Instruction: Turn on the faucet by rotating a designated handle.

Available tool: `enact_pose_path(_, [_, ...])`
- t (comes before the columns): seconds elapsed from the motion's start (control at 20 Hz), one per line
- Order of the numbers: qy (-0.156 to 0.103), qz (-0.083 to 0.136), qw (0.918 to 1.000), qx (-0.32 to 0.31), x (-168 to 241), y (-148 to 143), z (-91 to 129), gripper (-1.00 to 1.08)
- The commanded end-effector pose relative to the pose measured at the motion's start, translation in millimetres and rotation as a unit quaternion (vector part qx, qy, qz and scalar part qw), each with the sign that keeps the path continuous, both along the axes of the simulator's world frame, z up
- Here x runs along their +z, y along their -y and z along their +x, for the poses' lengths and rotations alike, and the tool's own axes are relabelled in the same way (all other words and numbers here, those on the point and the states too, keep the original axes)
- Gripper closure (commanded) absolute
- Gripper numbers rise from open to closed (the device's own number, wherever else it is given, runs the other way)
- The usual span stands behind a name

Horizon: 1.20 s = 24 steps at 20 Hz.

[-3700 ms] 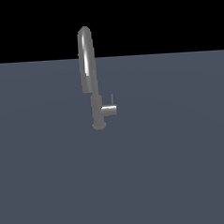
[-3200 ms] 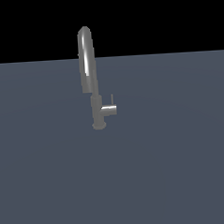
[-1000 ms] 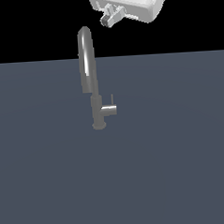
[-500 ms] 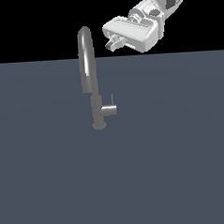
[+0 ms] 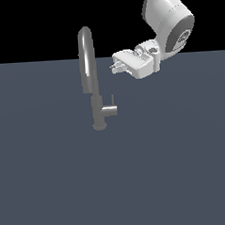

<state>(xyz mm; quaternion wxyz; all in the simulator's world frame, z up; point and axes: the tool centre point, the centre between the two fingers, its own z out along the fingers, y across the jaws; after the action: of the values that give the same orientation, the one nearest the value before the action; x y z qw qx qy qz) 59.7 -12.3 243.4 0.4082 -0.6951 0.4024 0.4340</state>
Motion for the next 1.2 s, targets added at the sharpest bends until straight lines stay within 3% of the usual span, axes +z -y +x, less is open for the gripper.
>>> enact_pose_path(0.0, [-0.027, 0.026, 0.9990, -0.026, -21, 0, 9, 1.08])
enact_pose_path(0.3, [-0.083, 0.076, 0.9905, -0.078, -65, -3, 22, 1.08])
enact_pose_path(0.55, [-0.116, 0.106, 0.9816, -0.109, -91, -7, 28, 1.08])
enact_pose_path(0.8, [-0.132, 0.121, 0.9757, -0.126, -106, -10, 31, 1.08])
enact_pose_path(1.15, [-0.135, 0.124, 0.9747, -0.128, -108, -11, 31, 1.08])
